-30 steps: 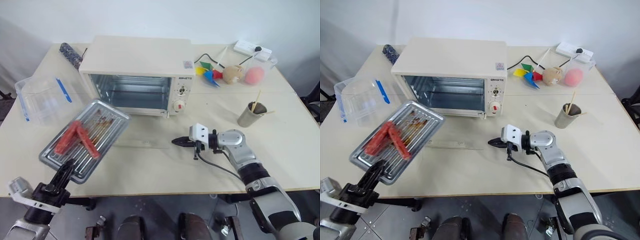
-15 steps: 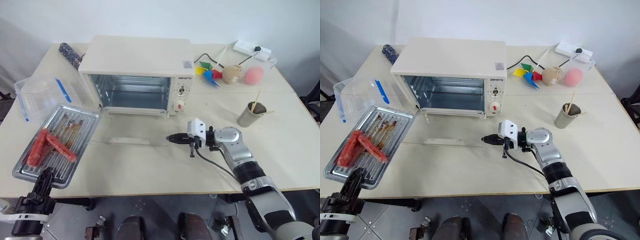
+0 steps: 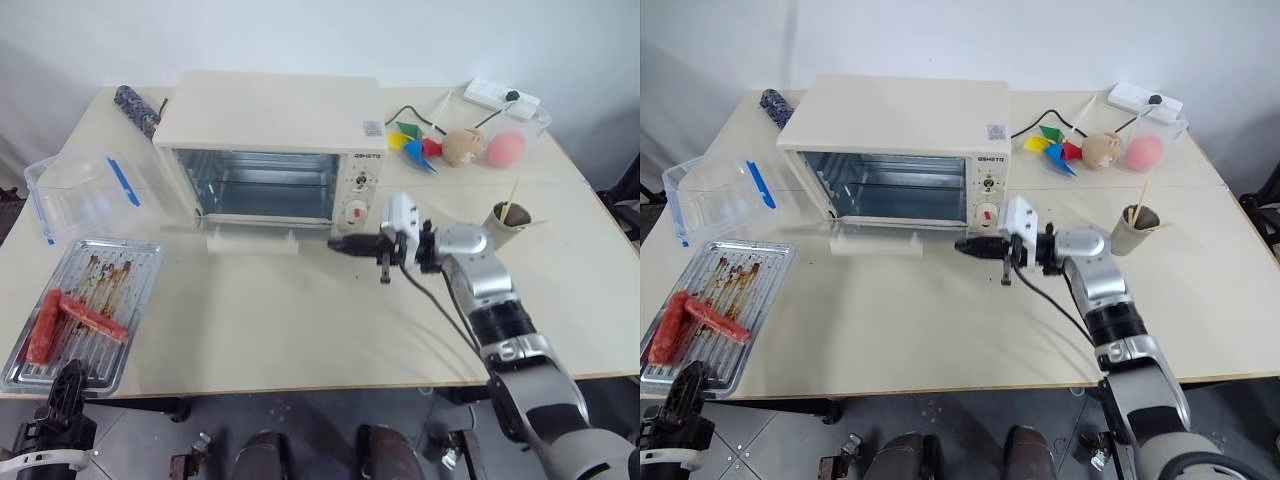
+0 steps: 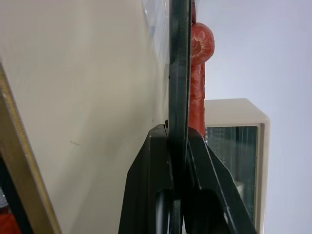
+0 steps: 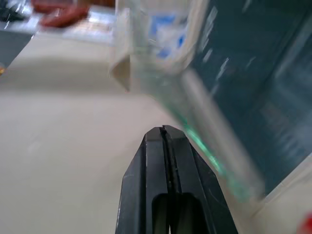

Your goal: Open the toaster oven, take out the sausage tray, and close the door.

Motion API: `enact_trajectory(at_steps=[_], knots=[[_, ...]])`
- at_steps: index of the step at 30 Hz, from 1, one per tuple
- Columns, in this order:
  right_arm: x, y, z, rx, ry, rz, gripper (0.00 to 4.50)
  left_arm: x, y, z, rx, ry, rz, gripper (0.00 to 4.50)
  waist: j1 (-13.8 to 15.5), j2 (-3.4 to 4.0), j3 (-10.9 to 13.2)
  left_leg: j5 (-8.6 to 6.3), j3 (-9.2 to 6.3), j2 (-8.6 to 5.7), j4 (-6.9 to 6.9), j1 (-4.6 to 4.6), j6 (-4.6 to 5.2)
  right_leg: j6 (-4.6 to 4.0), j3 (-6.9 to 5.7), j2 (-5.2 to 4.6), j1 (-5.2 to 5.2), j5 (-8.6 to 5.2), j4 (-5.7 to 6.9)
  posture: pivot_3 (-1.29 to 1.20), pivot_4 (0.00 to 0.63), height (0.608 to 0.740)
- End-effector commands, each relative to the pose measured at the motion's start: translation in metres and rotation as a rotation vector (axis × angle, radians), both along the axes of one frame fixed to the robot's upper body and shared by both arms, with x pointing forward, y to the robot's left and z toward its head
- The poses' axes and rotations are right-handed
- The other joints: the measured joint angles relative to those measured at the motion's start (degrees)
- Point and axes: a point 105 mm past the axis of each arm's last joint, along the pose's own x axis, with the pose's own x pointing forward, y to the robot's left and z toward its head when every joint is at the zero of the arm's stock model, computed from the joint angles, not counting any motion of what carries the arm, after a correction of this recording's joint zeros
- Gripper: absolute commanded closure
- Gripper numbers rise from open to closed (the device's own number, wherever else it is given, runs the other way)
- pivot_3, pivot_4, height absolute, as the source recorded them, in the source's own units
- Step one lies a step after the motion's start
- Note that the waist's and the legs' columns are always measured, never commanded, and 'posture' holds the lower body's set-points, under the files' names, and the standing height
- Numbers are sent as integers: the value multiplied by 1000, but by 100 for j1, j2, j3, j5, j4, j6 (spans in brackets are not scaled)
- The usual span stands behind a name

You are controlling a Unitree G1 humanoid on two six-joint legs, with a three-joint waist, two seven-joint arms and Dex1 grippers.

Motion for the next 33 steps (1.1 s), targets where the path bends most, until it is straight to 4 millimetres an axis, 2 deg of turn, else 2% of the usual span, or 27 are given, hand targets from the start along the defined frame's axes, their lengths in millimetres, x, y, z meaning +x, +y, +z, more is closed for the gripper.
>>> enact_trajectory(at_steps=[1,5,8,12,18,23,26,28,31,33], knots=[[5,4,23,59,-56,-1,4464,5,-17,13,46,-25,-123,4500,3,0,0,-1,1,0,1,0,1,0,1,0,0,0,0,0,150,740],[10,8,39,79,-92,-4,4464,13,-23,14,79,-4,-218,4500,6,0,0,-3,-1,0,1,-4,2,0,2,0,-1,0,0,0,150,740],[10,10,52,94,-126,-2,4464,24,-24,22,149,-16,-332,4500,6,7,4,-3,-2,0,0,-4,2,0,1,1,-3,0,1,0,150,740],[-4,10,63,108,-148,23,4464,40,-31,28,211,-19,-513,4500,-2,11,6,-4,-3,7,1,-4,-1,0,3,9,-7,0,10,0,150,740],[-40,0,49,10,-122,106,4464,62,-46,29,222,-12,-794,4500,21,12,7,-14,-13,13,-9,-4,-17,0,5,21,-13,0,24,0,150,740],[-56,-22,37,-75,-63,75,4464,83,-59,27,185,17,-1015,4500,11,18,10,-15,-9,19,-12,-3,-20,0,12,30,-19,0,24,0,150,740],[-58,-40,23,-129,-12,23,4464,104,-71,31,162,20,-1113,4500,13,17,10,-16,-6,19,-15,0,-21,0,15,31,-20,0,23,0,150,740],[-60,-49,18,-132,19,1,4114,115,-78,31,151,38,-1167,4500,15,17,10,-16,-3,19,-15,-1,-22,0,15,33,-21,0,23,0,150,740],[-71,-68,5,-163,70,16,3297,134,-94,33,140,66,-1257,4500,37,18,11,-16,-1,18,-16,1,-22,2,21,33,-22,1,24,0,150,740],[-77,-78,-2,-193,86,13,2596,142,-101,32,148,92,-1304,4500,62,19,11,-15,12,16,-14,-3,-23,4,15,33,-20,2,23,0,150,740]])
